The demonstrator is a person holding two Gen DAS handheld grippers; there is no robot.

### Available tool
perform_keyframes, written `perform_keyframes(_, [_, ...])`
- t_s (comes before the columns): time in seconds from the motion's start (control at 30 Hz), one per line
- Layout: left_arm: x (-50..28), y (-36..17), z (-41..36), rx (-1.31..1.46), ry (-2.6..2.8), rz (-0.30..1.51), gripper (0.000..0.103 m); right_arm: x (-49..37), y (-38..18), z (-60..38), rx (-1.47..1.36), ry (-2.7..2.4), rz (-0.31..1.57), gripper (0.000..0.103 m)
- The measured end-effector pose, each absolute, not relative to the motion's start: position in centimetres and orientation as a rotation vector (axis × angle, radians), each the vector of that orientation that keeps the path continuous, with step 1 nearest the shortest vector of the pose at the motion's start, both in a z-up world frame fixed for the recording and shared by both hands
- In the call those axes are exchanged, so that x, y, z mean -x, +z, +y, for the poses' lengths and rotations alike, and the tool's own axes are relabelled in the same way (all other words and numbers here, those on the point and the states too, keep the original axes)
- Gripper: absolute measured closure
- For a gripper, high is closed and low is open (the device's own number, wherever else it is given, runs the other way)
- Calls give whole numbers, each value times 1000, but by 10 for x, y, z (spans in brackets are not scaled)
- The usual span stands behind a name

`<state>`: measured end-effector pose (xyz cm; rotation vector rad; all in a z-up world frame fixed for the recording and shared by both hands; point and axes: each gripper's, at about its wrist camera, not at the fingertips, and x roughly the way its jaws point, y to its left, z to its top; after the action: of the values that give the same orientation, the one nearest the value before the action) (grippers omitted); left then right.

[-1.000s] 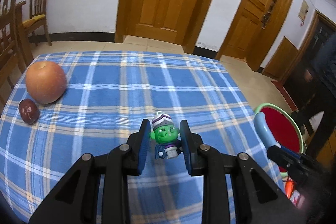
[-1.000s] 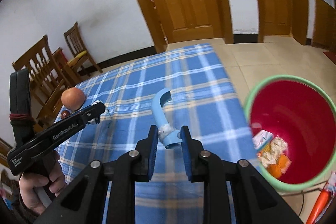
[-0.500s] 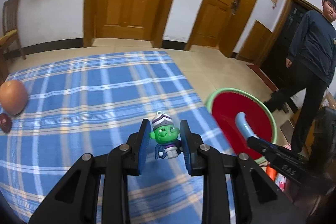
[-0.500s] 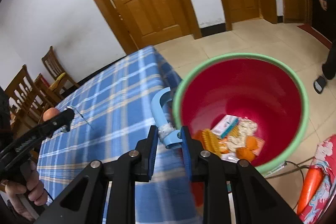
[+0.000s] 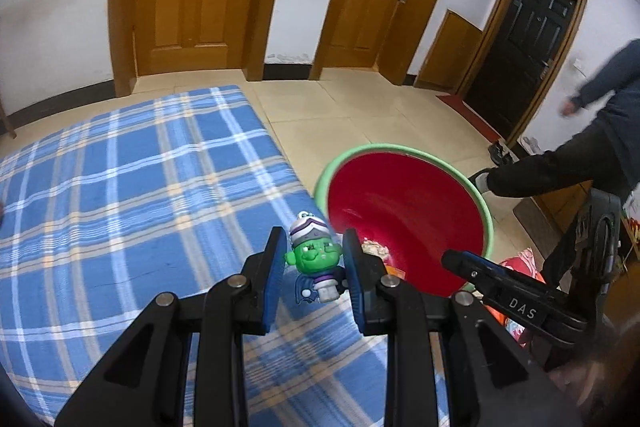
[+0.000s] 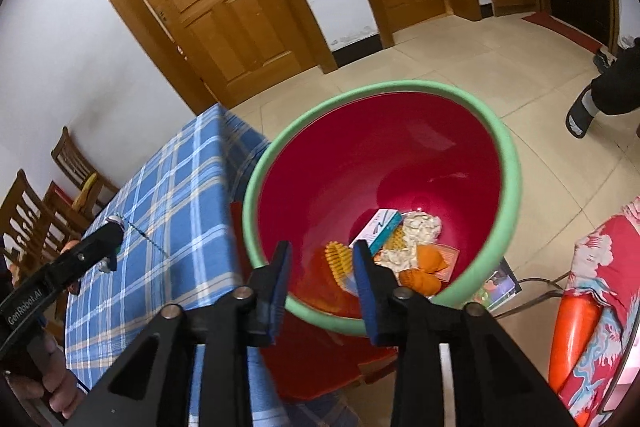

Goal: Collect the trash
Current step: 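Carry both toys over the bucket and open both tools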

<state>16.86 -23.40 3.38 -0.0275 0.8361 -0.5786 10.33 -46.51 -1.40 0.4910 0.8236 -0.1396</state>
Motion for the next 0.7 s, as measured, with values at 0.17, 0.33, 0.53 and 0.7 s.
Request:
perform_keyframes(0.17, [-167, 29, -256, 15, -613, 834, 74, -92, -12, -474, -507, -163, 808, 60])
perform_keyframes(0.33, [-169, 22, -283, 0, -650, 836, 74, -80, -11, -475, -502, -187, 805, 58])
perform_keyframes(0.53, [-169, 20, -312, -63, -698, 827, 71, -70, -11, -479, -506, -207, 801, 55])
perform_keyframes(0.7, [-165, 29, -316, -95, -672, 803, 57, -63, -10, -481, -509, -219, 797, 53])
